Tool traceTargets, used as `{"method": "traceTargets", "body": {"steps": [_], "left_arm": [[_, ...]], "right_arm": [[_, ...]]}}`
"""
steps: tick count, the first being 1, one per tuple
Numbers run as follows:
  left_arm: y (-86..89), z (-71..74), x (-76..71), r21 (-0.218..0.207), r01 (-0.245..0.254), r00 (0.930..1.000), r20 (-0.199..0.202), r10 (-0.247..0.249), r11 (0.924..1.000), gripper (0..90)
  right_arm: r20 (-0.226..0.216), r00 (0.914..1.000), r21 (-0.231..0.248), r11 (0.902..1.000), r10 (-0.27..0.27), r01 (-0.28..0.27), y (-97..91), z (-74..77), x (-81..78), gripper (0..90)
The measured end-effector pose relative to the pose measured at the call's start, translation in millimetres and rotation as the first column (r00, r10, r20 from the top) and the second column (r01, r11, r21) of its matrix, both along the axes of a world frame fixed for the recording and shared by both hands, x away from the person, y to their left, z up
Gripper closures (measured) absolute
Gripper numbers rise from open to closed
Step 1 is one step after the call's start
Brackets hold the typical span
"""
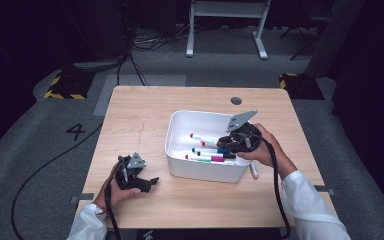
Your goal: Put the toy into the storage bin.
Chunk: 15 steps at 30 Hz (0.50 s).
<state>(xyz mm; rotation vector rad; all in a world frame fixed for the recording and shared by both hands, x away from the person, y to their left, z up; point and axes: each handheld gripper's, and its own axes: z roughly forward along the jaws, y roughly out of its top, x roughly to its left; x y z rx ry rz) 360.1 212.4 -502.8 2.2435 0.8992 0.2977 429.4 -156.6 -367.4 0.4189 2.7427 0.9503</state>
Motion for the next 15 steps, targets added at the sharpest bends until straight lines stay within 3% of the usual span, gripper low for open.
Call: {"method": "traceTargets", "body": {"steps": [15], "left_arm": [[-0.1, -0.1, -0.2, -0.002, -0.001, 1.0, 0.0, 0.001, 1.0, 13.6]], "right_arm": [[-0.057, 0.9923, -0.029, 0.9932, 0.111, -0.112, 0.5, -3.4, -23.1, 75.3]]}}
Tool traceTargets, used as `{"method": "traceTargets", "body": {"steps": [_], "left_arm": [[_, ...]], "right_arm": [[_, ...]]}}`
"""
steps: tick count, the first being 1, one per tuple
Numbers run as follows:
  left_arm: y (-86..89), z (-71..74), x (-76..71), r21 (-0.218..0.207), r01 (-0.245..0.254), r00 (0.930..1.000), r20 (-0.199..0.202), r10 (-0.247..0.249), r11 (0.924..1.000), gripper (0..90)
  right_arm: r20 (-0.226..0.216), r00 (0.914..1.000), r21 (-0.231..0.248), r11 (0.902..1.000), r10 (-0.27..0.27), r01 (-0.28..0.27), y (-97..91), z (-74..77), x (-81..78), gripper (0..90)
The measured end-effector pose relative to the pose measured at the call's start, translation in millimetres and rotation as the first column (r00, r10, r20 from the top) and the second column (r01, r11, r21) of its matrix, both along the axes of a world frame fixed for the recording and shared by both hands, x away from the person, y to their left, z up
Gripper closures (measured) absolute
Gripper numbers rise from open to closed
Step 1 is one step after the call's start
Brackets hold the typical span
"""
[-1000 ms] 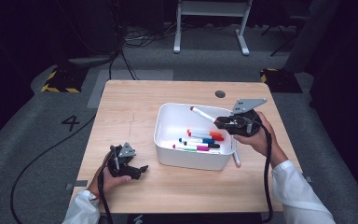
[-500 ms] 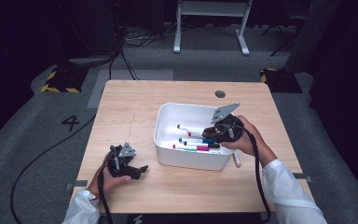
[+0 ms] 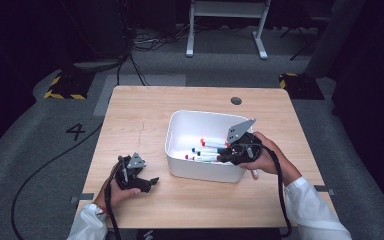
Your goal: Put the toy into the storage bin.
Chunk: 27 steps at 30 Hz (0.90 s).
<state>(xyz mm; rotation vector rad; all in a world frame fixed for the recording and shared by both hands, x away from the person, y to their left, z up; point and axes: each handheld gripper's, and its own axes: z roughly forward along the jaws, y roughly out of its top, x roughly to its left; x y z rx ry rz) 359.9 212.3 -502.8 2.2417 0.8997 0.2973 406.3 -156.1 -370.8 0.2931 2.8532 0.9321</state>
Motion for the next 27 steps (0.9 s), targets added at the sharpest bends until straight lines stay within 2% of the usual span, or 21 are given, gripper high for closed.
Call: {"method": "traceTargets", "body": {"steps": [6, 9, 11, 15, 17, 20, 22, 23, 27], "left_arm": [[-0.1, -0.1, 0.0, -0.001, 0.0, 1.0, -0.001, 0.0, 1.0, 13.6], [0.0, 0.0, 0.0, 0.0, 0.0, 1.0, -0.001, 0.0, 1.0, 13.6], [0.0, 0.0, 0.0, 0.0, 0.0, 1.0, 0.0, 0.0, 1.0, 13.6], [-0.1, 0.0, 0.0, -0.001, 0.0, 1.0, -0.002, 0.0, 1.0, 13.6], [-0.1, -0.1, 0.0, -0.001, 0.001, 1.0, -0.002, -0.001, 1.0, 13.6], [0.0, 0.0, 0.1, 0.001, 0.001, 1.0, 0.0, -0.001, 1.0, 13.6], [-0.1, 0.0, 0.0, -0.001, 0.001, 1.0, -0.002, -0.001, 1.0, 13.6], [0.0, 0.0, 0.0, 0.0, 0.001, 1.0, -0.002, -0.001, 1.0, 13.6], [0.0, 0.0, 0.0, 0.0, 0.0, 1.0, 0.0, 0.0, 1.0, 13.6]], "right_arm": [[-0.003, 0.9997, 0.009, 0.9996, -0.025, 0.025, -4.2, -0.3, 0.6, 74.1], [0.002, 0.999, 0.031, 0.9986, -0.044, 0.044, -7.7, 0.6, 2.1, 65.3], [0.013, 0.9974, 0.044, 0.9965, -0.071, 0.071, -11.3, 2.7, 2.4, 63.2], [0.05, 0.9921, 0.106, 0.9884, -0.115, 0.109, -23.7, 10.1, 1.7, 56.3], [0.057, 0.9869, 0.15, 0.9786, -0.151, 0.141, -33.0, 15.8, -1.9, 54.3], [0.104, 0.9711, 0.198, 0.9614, -0.214, 0.191, -53.5, 26.5, -9.4, 50.1], [0.134, 0.9535, 0.234, 0.9437, -0.27, 0.234, -70.7, 31.5, -15.4, 48.6], [0.131, 0.9469, 0.248, 0.9346, -0.294, 0.255, -75.9, 32.5, -18.1, 48.1], [0.158, 0.9185, 0.269, 0.9108, -0.363, 0.313, -104.6, 30.4, -28.2, 45.4]]}}
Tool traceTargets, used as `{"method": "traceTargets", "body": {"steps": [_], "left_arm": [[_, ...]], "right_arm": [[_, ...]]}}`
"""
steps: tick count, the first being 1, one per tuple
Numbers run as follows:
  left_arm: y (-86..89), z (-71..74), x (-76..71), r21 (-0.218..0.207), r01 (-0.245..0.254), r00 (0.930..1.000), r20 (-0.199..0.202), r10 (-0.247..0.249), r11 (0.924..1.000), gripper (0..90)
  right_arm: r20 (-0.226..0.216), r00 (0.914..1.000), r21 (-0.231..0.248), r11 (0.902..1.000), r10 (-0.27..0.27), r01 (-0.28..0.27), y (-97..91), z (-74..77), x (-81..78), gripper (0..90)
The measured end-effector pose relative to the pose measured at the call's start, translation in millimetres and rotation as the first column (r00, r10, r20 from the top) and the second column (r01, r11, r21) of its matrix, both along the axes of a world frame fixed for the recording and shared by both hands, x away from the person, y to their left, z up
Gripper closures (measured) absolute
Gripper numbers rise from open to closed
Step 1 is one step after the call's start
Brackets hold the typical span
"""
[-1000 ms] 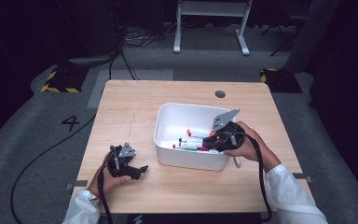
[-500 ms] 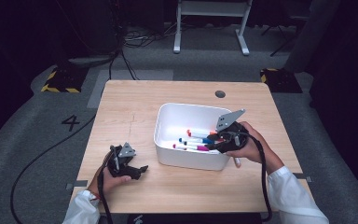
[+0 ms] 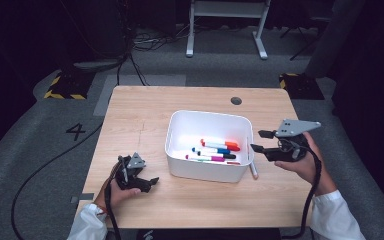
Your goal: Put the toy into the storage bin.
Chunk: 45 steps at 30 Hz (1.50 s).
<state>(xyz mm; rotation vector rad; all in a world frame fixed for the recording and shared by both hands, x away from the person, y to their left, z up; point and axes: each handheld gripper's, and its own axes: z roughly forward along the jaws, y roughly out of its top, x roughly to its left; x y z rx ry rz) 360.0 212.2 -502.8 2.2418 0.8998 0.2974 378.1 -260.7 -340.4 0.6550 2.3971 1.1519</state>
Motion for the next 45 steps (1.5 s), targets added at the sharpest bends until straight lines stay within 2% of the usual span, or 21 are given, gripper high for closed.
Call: {"method": "traceTargets", "body": {"steps": [5, 11, 14, 17, 20, 23, 24, 27, 32, 36, 39, 40, 42, 45], "left_arm": [[-0.3, 0.1, 0.0, 0.002, -0.001, 1.0, 0.0, 0.001, 1.0, 13.5], [-0.2, 0.3, 0.1, 0.006, -0.003, 1.0, 0.004, 0.003, 1.0, 13.5], [-0.5, -0.2, 0.1, -0.003, 0.0, 1.0, -0.005, 0.0, 1.0, 13.5], [0.0, 0.4, 0.0, 0.008, -0.004, 1.0, 0.004, 0.004, 1.0, 13.5], [-0.1, 0.3, 0.1, 0.006, -0.002, 1.0, 0.003, 0.002, 1.0, 13.5], [-0.1, 0.3, 0.1, 0.006, -0.002, 1.0, 0.003, 0.002, 1.0, 13.5], [0.0, 0.4, 0.0, 0.008, -0.004, 1.0, 0.004, 0.004, 1.0, 13.6], [-0.1, 0.3, 0.1, 0.006, -0.002, 1.0, 0.003, 0.002, 1.0, 13.6], [-0.1, 0.3, 0.1, 0.006, -0.002, 1.0, 0.004, 0.002, 1.0, 13.5], [-0.4, 0.0, 0.0, -0.001, -0.001, 1.0, -0.003, 0.001, 1.0, 13.6], [-0.2, 0.2, 0.1, 0.005, -0.002, 1.0, 0.003, 0.002, 1.0, 13.6], [-0.4, 0.0, 0.0, -0.001, -0.001, 1.0, -0.002, 0.001, 1.0, 13.6], [-0.1, 0.3, 0.0, 0.006, -0.003, 1.0, 0.004, 0.003, 1.0, 13.6], [-0.3, 0.1, 0.0, 0.002, -0.001, 1.0, 0.0, 0.001, 1.0, 13.6]], "right_arm": [[0.006, 0.9981, 0.026, 0.9978, -0.061, 0.061, -26.2, -11.5, -5.1, 42.7], [-0.045, 0.9903, 0.061, 0.9891, -0.131, 0.134, -43.8, -38.5, 0.3, 41.8], [-0.074, 0.983, 0.041, 0.9844, -0.168, 0.171, -45.8, -56.8, 6.1, 40.3], [-0.121, 0.9748, 0.018, 0.9814, -0.188, 0.191, -43.3, -79.6, 15.3, 39.8], [-0.162, 0.9628, -0.017, 0.9762, -0.216, 0.216, -36.5, -104.1, 27.5, 39.2], [-0.194, 0.9547, -0.04, 0.9741, -0.226, 0.222, -30.2, -118.6, 37.1, 39.2], [-0.191, 0.9557, -0.046, 0.9746, -0.224, 0.219, -28.5, -122.2, 40.2, 39.3], [-0.204, 0.951, -0.029, 0.9725, -0.232, 0.231, -23.6, -127.7, 45.8, 39.8], [-0.209, 0.9494, -0.017, 0.9715, -0.235, 0.237, -17.0, -130.5, 51.5, 39.9], [-0.216, 0.945, -0.031, 0.9691, -0.245, 0.244, -12.2, -135.4, 56.3, 40.3], [-0.237, 0.9315, -0.053, 0.9612, -0.276, 0.271, -11.9, -144.6, 62.1, 41.8], [-0.248, 0.9267, -0.049, 0.9591, -0.282, 0.279, -12.9, -147.8, 63.5, 45.6], [-0.236, 0.9308, -0.058, 0.9602, -0.279, 0.273, -15.3, -149.9, 63.3, 57.2], [-0.234, 0.9301, -0.076, 0.9591, -0.283, 0.273, -20.2, -148.2, 60.8, 66.2]]}}
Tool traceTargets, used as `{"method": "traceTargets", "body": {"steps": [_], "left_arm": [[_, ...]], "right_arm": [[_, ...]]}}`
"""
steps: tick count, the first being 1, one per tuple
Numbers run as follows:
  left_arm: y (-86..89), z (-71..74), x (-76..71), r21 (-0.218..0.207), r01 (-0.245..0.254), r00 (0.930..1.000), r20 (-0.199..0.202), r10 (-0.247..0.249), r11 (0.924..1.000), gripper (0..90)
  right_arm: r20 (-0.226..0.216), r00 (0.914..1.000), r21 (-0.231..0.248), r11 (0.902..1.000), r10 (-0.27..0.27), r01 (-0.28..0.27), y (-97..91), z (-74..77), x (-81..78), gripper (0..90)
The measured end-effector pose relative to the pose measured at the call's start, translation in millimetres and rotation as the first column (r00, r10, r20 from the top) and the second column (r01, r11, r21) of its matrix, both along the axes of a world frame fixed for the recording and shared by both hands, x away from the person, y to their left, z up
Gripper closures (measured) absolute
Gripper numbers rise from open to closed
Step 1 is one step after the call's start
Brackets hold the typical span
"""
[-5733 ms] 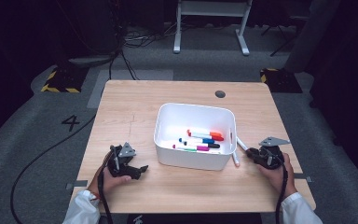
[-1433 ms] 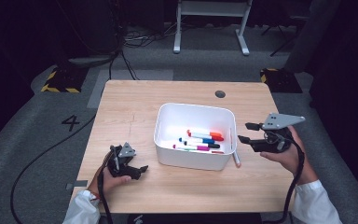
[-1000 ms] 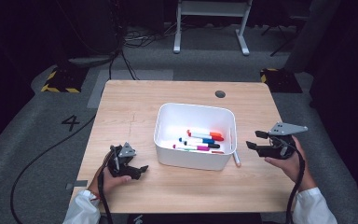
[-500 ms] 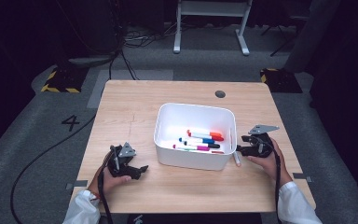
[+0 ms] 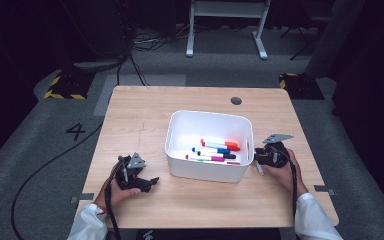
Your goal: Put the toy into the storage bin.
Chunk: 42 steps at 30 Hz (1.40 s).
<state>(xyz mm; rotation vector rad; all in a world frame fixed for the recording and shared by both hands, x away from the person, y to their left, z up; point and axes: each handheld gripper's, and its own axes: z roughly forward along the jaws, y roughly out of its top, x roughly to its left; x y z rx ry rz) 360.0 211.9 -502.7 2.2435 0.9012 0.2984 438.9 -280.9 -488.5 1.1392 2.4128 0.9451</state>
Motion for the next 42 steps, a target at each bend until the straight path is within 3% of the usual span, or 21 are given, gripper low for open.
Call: {"method": "traceTargets", "body": {"steps": [4, 9, 11, 14, 21, 24, 27, 31, 34, 42], "left_arm": [[0.0, -0.1, 0.1, -0.002, 0.0, 1.0, 0.0, 0.0, 1.0, 13.6], [-0.1, -0.1, 0.1, -0.003, 0.001, 1.0, -0.002, -0.001, 1.0, 13.6], [-0.1, -0.1, 0.0, -0.003, 0.001, 1.0, -0.002, -0.001, 1.0, 13.6], [-0.2, -0.2, 0.0, -0.004, 0.001, 1.0, -0.003, -0.001, 1.0, 13.6], [0.0, -0.1, 0.2, -0.001, 0.001, 1.0, 0.0, -0.001, 1.0, 13.6], [-0.1, -0.2, 0.0, -0.004, 0.001, 1.0, -0.003, -0.001, 1.0, 13.6], [-0.2, -0.2, 0.0, -0.005, 0.001, 1.0, -0.004, -0.001, 1.0, 13.6], [-0.1, -0.1, 0.1, -0.003, 0.001, 1.0, -0.001, -0.001, 1.0, 13.6], [0.0, -0.1, 0.1, -0.001, 0.001, 1.0, 0.0, -0.001, 1.0, 13.6], [0.2, 0.2, 0.2, 0.003, 0.001, 1.0, 0.004, -0.001, 1.0, 13.6]], "right_arm": [[0.01, 0.9999, -0.034, 0.9994, 0.002, -0.001, -7.7, 1.7, -7.3, 73.8], [0.014, 0.9998, -0.074, 0.9972, 0.011, -0.01, -18.5, 4.1, -19.1, 75.1], [0.016, 0.9997, -0.074, 0.9971, 0.02, -0.018, -20.4, 5.0, -20.9, 72.9], [0.018, 0.9995, -0.061, 0.9978, 0.026, -0.025, -17.3, 6.8, -18.3, 60.8], [0.01, 0.9994, -0.061, 0.9976, 0.034, -0.033, -0.5, 4.6, -6.4, 57.8], [-0.001, 0.9997, -0.045, 0.9986, 0.026, -0.026, 3.8, 2.9, -1.7, 61.2], [-0.004, 0.9994, -0.05, 0.9982, 0.033, -0.033, 4.9, 3.4, -0.1, 73.0], [-0.002, 0.9992, -0.064, 0.9971, 0.04, -0.04, 4.3, 4.4, -1.6, 74.7], [0.004, 0.999, -0.021, 0.9988, 0.045, -0.045, -3.3, 9.0, -5.3, 74.8], [0.109, 0.9939, 0.125, 0.9918, 0.014, -0.027, -35.7, 50.9, -22.6, 74.9]]}}
